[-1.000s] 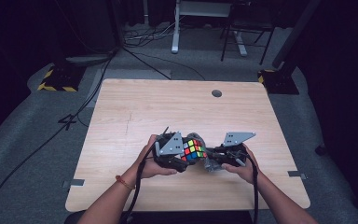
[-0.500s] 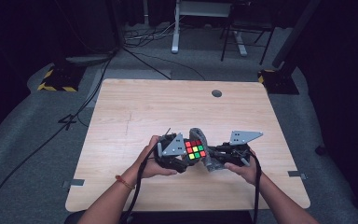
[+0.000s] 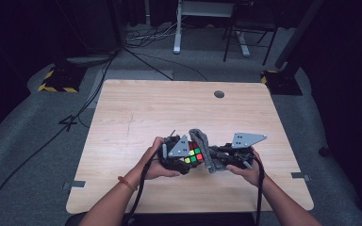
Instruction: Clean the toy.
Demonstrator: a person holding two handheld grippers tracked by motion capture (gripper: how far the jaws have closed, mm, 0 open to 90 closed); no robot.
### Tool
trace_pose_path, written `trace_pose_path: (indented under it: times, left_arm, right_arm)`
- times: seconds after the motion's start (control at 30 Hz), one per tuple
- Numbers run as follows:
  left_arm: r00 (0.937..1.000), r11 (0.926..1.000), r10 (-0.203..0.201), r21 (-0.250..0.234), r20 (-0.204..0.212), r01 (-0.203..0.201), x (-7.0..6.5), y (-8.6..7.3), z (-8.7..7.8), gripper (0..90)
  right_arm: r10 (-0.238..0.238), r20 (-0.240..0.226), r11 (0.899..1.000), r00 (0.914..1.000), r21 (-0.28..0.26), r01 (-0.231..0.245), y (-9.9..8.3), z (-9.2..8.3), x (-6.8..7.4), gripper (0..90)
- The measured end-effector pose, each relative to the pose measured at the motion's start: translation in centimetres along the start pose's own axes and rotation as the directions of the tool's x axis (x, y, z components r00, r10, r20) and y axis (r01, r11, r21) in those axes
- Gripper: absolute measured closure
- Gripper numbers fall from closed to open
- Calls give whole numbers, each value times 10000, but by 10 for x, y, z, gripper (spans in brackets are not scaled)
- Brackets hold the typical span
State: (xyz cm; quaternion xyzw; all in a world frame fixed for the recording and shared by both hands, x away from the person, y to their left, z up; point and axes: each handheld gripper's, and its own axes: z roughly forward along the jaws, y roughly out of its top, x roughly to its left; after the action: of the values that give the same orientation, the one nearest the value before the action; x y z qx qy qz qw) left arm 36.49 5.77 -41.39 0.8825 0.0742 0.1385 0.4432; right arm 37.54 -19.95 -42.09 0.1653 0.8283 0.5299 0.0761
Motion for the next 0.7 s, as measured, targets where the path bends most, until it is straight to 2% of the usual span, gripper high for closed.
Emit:
trace_pose_path:
  times: [0.07, 0.23, 0.3, 0.37, 0.43, 0.53, 0.57, 0.7]
  left_arm:
    - [10000, 10000, -70, -59, 59, 71, 0, 0, -1, 333]
    - [9997, 9991, -246, -330, 33, 247, 4, 1, -7, 334]
    - [9995, 9981, -305, -540, 45, 307, 6, 2, -11, 334]
    - [9996, 9982, -297, -512, 40, 299, 6, 2, -13, 334]
    - [9998, 9992, -210, -345, 35, 211, 5, 2, -13, 334]
    - [9998, 9996, -191, -221, 73, 192, 6, 0, -13, 334]
    - [9994, 9992, -313, -245, 145, 317, 6, -1, -13, 334]
    - [9991, 9998, -160, 154, 390, 154, 3, -2, -3, 334]
  right_arm:
    - [-14, -17, 9998, 10000, 200, 15, -1, 1, -1, 799]
    - [-46, 23, 9933, 10000, 1157, 43, -8, 9, -5, 799]
    - [53, -184, 9900, 9998, 1410, -26, -11, 13, -6, 798]
    - [-61, -235, 9865, 9997, 1636, 99, -12, 17, -3, 797]
    - [-103, -252, 9878, 9996, 1553, 141, -11, 18, -2, 796]
    - [-242, -23, 9907, 9997, 1338, 243, -7, 12, 0, 795]
    - [-205, 43, 9928, 9998, 1178, 199, -6, 10, 0, 795]
    - [-158, 43, 9993, 9999, 326, 156, 1, -1, 1, 795]
